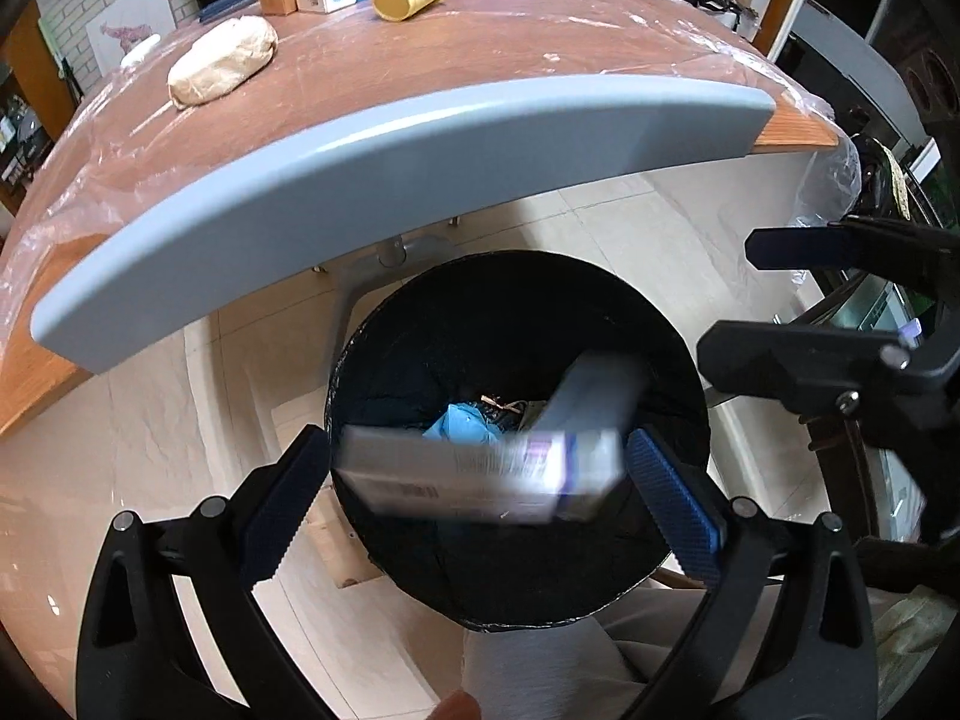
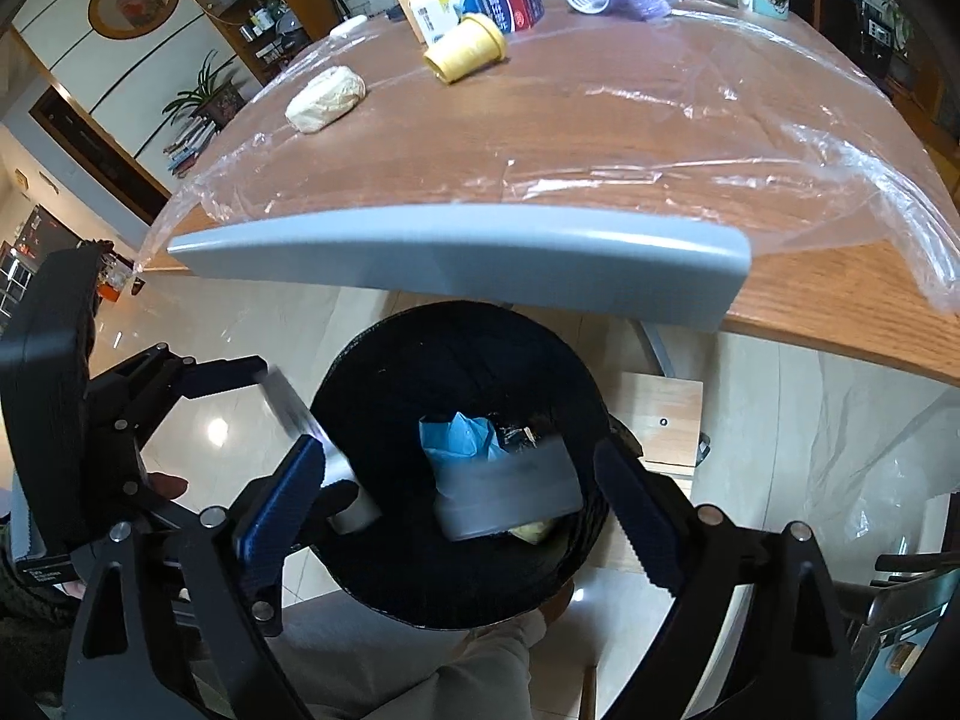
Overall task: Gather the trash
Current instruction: 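Open the left tool over the bin while the right tool releases the plastic box, then grasp the white paper ball with the left tool while the right tool grasps the lavender mesh curler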
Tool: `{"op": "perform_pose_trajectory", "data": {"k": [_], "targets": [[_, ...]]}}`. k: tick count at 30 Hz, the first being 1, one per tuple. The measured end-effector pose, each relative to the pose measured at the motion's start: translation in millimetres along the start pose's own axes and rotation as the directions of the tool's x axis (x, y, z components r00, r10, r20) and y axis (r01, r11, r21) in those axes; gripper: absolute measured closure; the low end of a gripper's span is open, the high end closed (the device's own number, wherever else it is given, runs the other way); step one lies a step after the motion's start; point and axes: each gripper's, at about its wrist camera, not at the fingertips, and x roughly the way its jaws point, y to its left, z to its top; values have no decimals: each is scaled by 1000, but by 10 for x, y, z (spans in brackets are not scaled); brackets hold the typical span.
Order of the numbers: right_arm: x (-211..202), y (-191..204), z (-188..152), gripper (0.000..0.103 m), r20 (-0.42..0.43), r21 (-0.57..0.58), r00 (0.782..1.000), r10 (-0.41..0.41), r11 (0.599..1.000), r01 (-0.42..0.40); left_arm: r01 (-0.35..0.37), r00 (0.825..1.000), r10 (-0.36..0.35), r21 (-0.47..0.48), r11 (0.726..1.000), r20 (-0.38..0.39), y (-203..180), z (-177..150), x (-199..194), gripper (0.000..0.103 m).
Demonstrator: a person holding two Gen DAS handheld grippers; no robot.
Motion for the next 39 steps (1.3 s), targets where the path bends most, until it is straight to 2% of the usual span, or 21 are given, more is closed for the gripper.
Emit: {"op": "perform_pose_trajectory", "data": {"k": [5,10,21,31,39], "targets": [[-100,-19,17,12,26,12,1000,7,1000,-7,29,1000,-29,22,999,11,-28,32,-46,2],[-320,-28,38,12,85,14,996,5,1000,-6,5,999,-7,34,999,40,-53,63,-149,2],[-771,-2,350,8,230,-55,971,-61,996,76,-25,988,25,3,1000,155,118,202,-701,2],[-752,84,706,7,280,-116,958,-65,988,101,-48,972,58,-50,998,228,432,462,-954,2],[-515,157,1145,7,267,-165,960,-81,978,128,-74,969,97,-109,991,226,809,857,-828,2]]}}
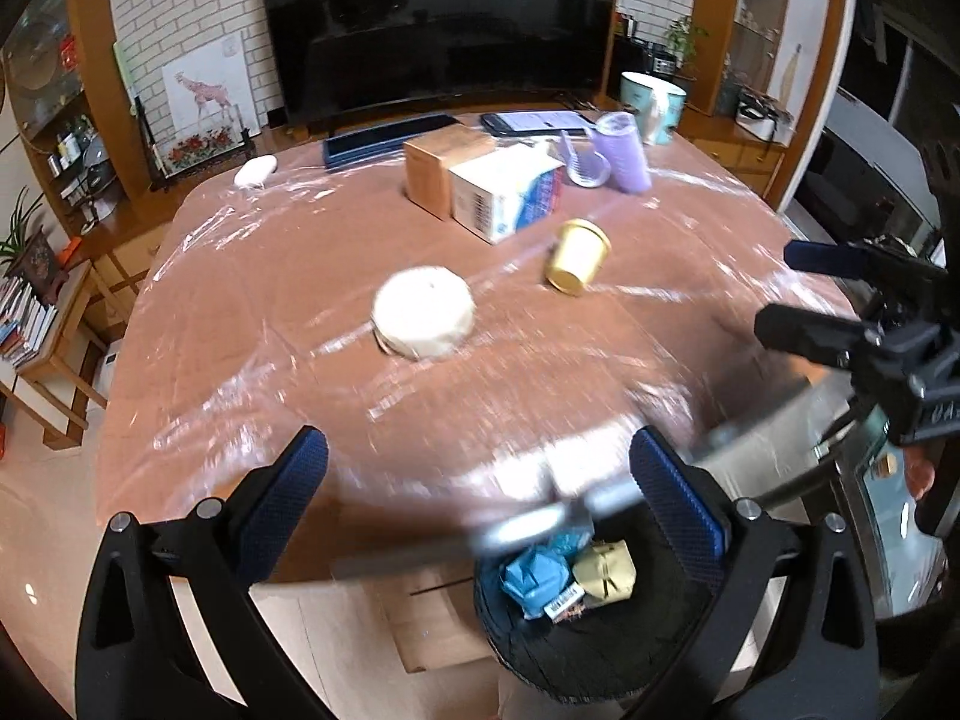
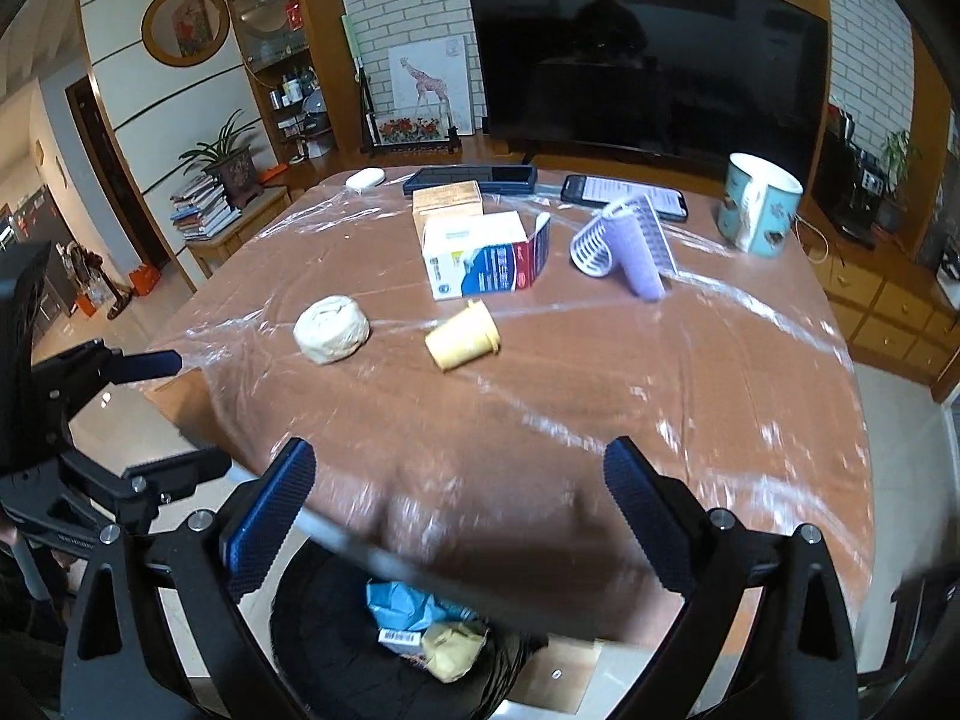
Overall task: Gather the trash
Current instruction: 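Grasp the white paper ball with the left tool while the right tool grasps the lavender mesh curler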
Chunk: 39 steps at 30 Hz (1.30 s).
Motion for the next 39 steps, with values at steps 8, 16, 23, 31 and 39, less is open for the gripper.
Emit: {"op": "perform_pose_trajectory", "data": {"k": [8,16,23,31,39], "targets": [[425,-11,307,7,-30,-55,999,-29,998,27,-24,999,24,15,1000,-37,168,310,383,2],[797,-620,704,7,-46,13,983,-176,984,177,5,996,-3,20,1000,-86,257,474,712,2],[1172,-971,918,8,-81,-33,969,-233,972,231,51,993,-48,29,998,-105,294,590,875,7],[1370,-1029,1023,41,-92,-61,989,-115,992,110,89,990,-86,25,996,-109,367,654,948,22],[1345,-1034,990,62,-92,8,996,-19,1000,20,96,989,-93,19,995,-115,400,667,986,22]]}}
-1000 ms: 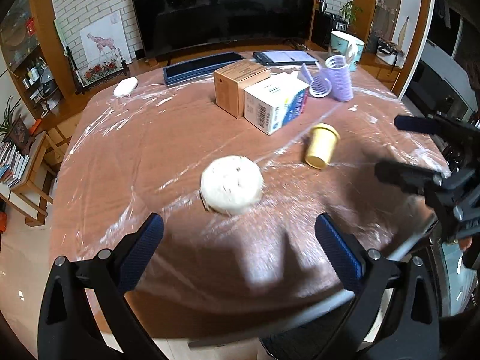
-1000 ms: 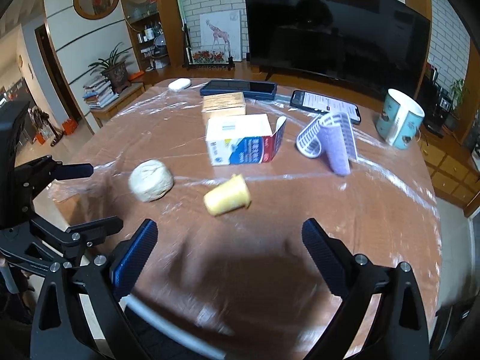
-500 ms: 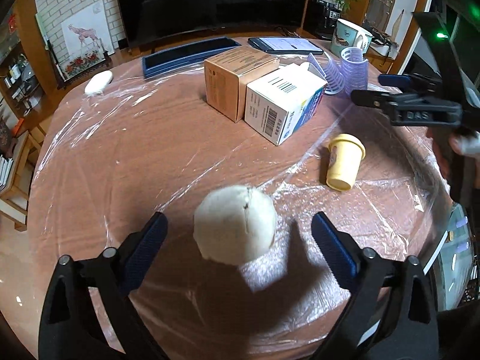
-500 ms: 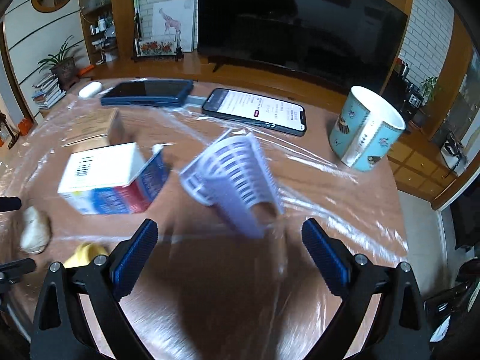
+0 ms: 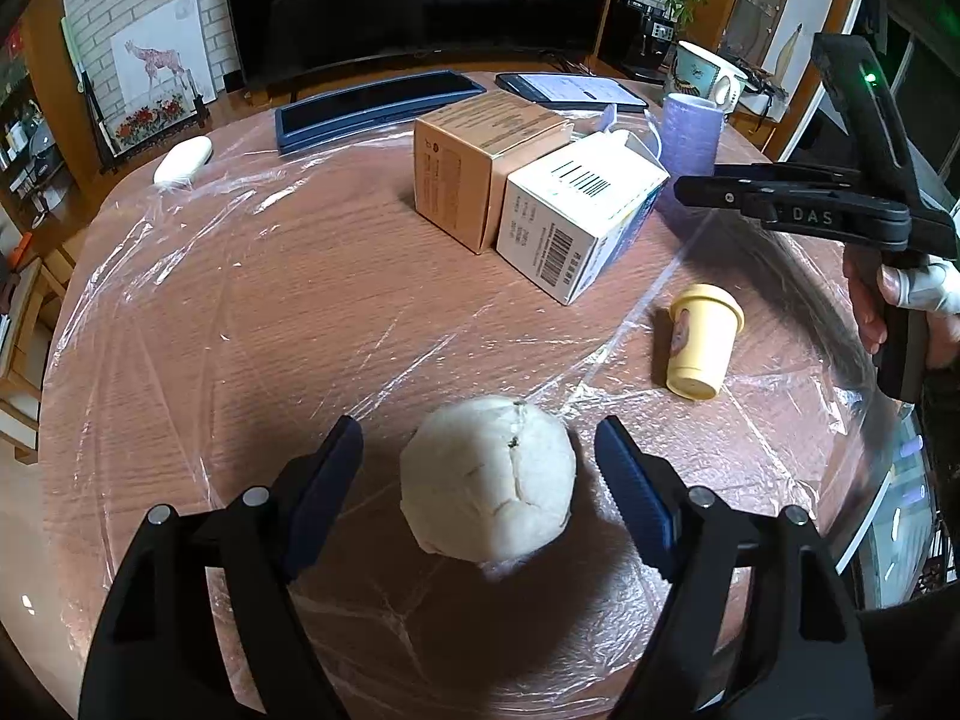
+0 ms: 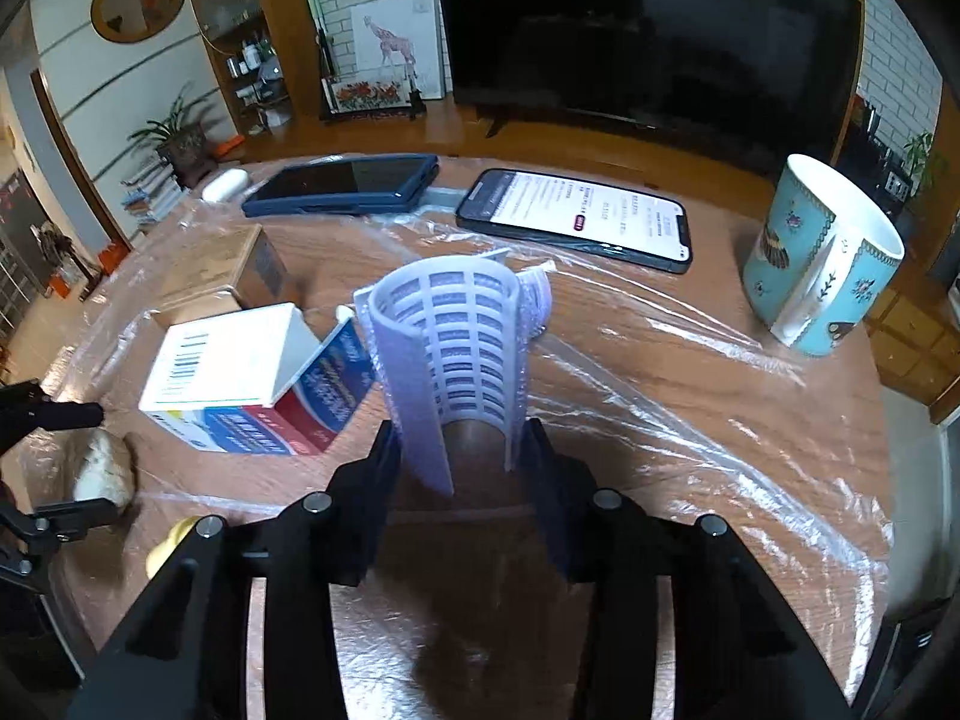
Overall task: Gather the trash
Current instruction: 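Grasp the white paper ball with the left tool while the right tool grasps the lavender mesh curler, then lift the paper ball with the left tool while the right tool lifts the curler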
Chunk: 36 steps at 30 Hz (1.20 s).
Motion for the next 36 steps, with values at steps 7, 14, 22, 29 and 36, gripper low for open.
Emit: {"op": "perform_pose_trajectory", "data": {"k": [7,14,22,29,36], "targets": [[-208,174,-57,62,13,-20,998,65,998,-64,3,1000,-3,-6,1000,-6,20,-15,10,22],[-338,399,-195,62,-9,-44,982,188,981,-188,0,1000,0,-5,1000,-9,3,-50,24,22],[-446,544,-310,62,-22,-45,978,206,977,-207,5,1000,-5,-4,1000,11,-34,-68,-69,22],[-443,574,-352,53,-43,-61,986,162,985,-164,0,1000,0,19,1000,19,-119,-61,-103,22],[-316,611,-200,37,-33,-81,989,143,986,-145,-6,1000,6,29,1000,24,-165,-43,-108,22]]}}
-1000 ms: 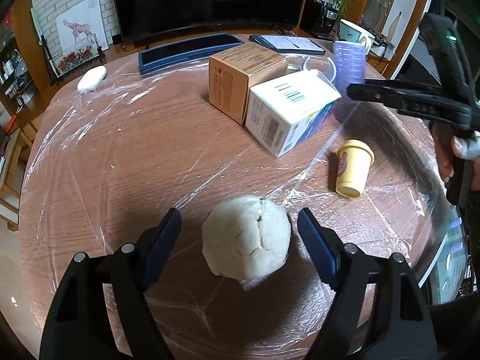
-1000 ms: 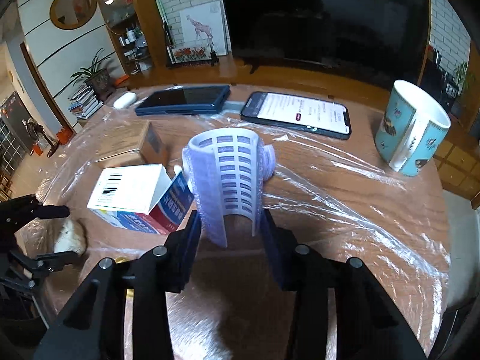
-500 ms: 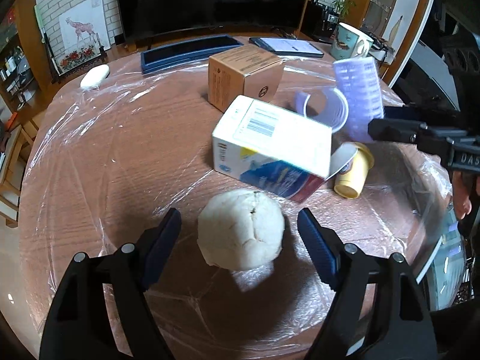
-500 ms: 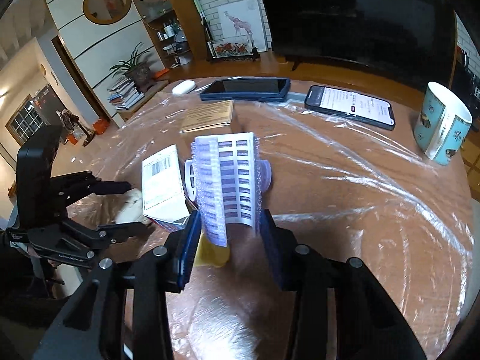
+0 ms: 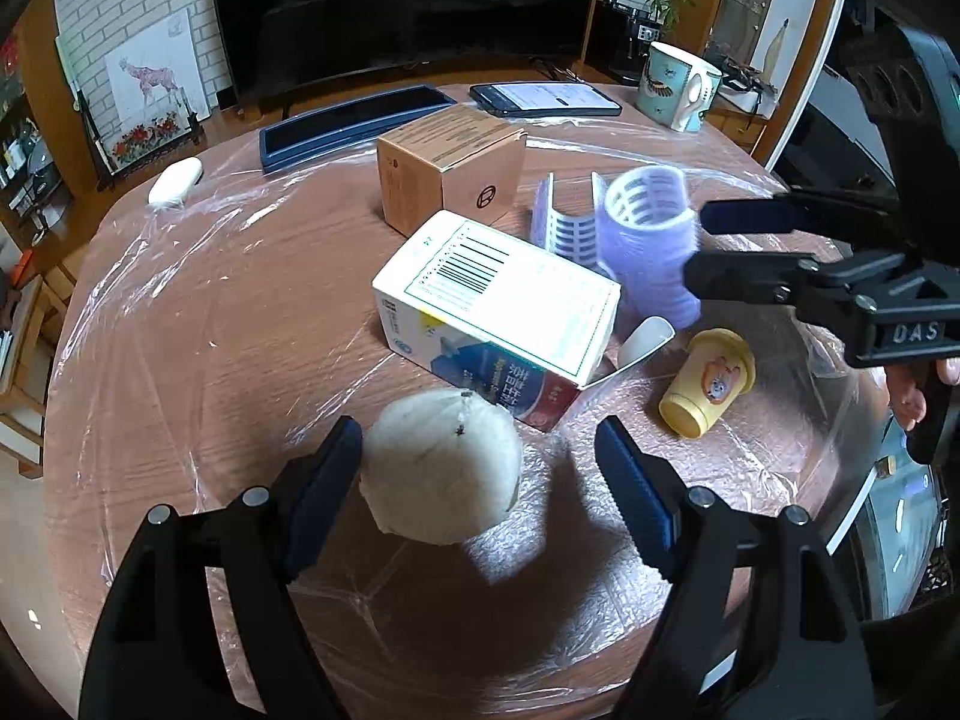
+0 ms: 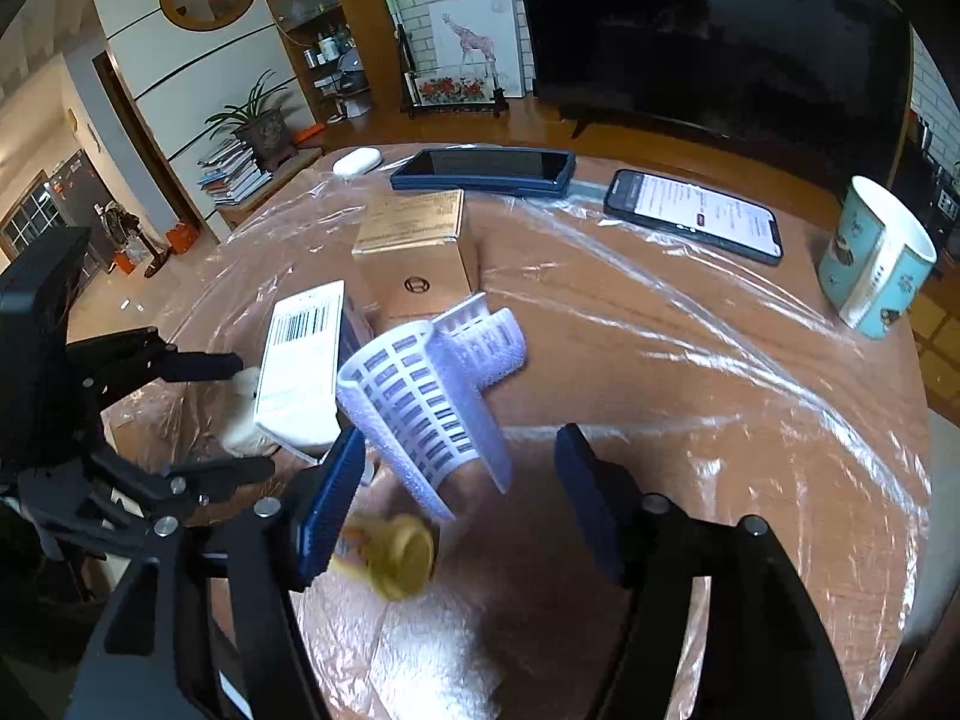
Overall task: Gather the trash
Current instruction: 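Lift the paper ball with the left tool while the right tool lifts the curler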
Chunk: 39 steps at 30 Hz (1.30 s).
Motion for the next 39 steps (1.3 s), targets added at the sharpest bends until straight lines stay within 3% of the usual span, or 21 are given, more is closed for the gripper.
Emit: {"op": "perform_pose_trajectory", "data": {"k": [7,10,11,13,14,18,20,24,26,30,39], "targets": [[181,233,72,38,-40,-129,996,-74,989,69,-24,999,23,-31,999,-26,87,-19,91,22],[190,344,88,38,-16,-190,991,-130,974,125,-20,999,19,-45,999,-30,119,-29,108,22],[179,385,88,41,-3,-210,991,-130,969,127,-21,999,20,-44,999,-30,119,-28,113,22],[180,428,103,60,-4,-228,994,-107,968,103,-22,999,20,-41,999,-32,111,-24,126,22],[188,421,113,61,-10,-217,996,-90,973,85,-21,999,20,-40,999,-33,108,-22,132,22],[120,160,152,61,11,-37,998,54,998,-54,-20,999,19,-41,999,-29,106,-14,133,22],[31,-49,146,61,53,85,990,132,987,-136,-18,999,17,-44,999,-27,112,-12,122,22],[-109,-354,53,61,139,264,943,303,906,-330,-18,1000,17,-45,999,-26,117,-6,121,22],[-164,-469,-32,61,173,325,921,350,862,-388,-18,1000,17,-44,999,-26,115,-4,121,22],[-244,-669,-260,61,222,434,904,365,793,-427,-16,1000,15,-38,999,-25,99,-2,115,22],[-426,-718,-616,61,253,492,912,323,768,-409,-20,1000,19,-24,1000,-24,57,-47,98,24]]}}
